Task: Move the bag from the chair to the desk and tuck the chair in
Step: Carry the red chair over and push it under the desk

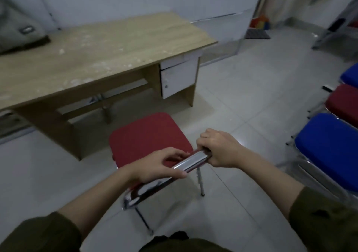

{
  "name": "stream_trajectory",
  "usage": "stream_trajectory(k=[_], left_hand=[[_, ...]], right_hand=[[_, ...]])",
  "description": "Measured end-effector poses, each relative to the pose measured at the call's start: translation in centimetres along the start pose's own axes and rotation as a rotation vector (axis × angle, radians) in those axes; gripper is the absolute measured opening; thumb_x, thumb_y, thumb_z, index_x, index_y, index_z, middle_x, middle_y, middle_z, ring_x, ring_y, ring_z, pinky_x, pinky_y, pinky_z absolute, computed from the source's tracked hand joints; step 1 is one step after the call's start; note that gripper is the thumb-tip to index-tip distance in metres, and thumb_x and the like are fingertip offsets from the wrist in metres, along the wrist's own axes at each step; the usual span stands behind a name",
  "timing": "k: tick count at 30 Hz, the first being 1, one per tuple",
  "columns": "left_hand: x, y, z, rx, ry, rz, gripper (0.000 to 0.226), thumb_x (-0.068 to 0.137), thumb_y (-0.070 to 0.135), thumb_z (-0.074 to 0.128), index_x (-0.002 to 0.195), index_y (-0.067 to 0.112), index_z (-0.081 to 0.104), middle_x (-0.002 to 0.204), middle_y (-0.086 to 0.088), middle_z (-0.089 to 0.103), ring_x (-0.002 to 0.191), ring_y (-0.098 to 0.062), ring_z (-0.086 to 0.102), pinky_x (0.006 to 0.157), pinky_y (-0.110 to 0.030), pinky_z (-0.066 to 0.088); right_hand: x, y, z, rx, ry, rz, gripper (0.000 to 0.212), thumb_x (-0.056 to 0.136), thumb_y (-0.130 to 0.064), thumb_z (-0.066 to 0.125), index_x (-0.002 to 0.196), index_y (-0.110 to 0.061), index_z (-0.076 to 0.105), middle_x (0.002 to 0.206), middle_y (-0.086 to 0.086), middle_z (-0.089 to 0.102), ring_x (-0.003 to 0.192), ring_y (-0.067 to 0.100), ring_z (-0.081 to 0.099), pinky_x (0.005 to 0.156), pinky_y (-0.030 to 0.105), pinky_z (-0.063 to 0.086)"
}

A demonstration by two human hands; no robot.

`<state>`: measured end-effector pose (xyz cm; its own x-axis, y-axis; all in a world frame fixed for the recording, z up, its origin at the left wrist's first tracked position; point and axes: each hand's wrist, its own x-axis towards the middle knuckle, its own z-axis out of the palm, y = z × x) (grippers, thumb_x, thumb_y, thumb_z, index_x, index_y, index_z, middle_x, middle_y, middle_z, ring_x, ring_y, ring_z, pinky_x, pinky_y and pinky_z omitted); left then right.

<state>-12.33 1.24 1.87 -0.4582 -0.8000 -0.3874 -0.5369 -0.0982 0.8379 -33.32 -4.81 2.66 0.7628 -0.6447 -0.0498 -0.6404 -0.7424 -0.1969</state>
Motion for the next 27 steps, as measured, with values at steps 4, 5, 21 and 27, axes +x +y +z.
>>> stream_trajectory(k=[4,5,21,27], left_hand=[[-0.3,1.1,1.0,0.121,0.183,-0.135,0.061,0.067,0.064,0.06,0.119,0.031,0.054,0.122,0.008,0.059,0.109,-0.008,0.056,0.098,-0.03,0.044],[-0.5,1.3,1.6,0.177,0.244,-0.138,0.06,0.068,0.068,0.054,0.116,0.032,0.055,0.119,0.008,0.061,0.106,-0.009,0.057,0.095,-0.032,0.045],[-2.2,-1.0,6.8,0.613,1.364,-0.466,0.045,0.077,0.035,0.038,0.045,0.009,0.058,0.039,-0.009,0.058,0.035,-0.03,0.053,0.038,-0.019,0.022],[-2.4,-3.2,2.2,0.568,1.414,-0.474,0.044,0.073,0.04,0.035,0.052,0.014,0.064,0.046,-0.007,0.063,0.045,-0.029,0.058,0.041,-0.027,0.037]], right_hand=[[0.0,1.1,-0.4,0.033,0.034,-0.008,0.022,0.069,-0.013,0.063,0.078,-0.018,0.044,0.077,0.0,0.046,0.072,0.021,0.041,0.06,0.036,0.039],[-0.2,1.3,-0.2,0.064,0.067,-0.009,0.024,0.068,-0.012,0.064,0.08,-0.017,0.044,0.076,0.003,0.05,0.07,0.023,0.043,0.06,0.037,0.039],[1.0,1.8,2.7,-0.13,0.329,-0.21,0.04,0.045,-0.025,0.082,0.077,-0.021,0.057,0.068,-0.001,0.06,0.054,0.02,0.058,0.045,0.026,0.04],[5.4,0.8,3.2,-0.052,0.383,-0.271,0.042,0.046,-0.027,0.084,0.075,-0.02,0.055,0.066,-0.001,0.059,0.052,0.019,0.057,0.042,0.025,0.041]])
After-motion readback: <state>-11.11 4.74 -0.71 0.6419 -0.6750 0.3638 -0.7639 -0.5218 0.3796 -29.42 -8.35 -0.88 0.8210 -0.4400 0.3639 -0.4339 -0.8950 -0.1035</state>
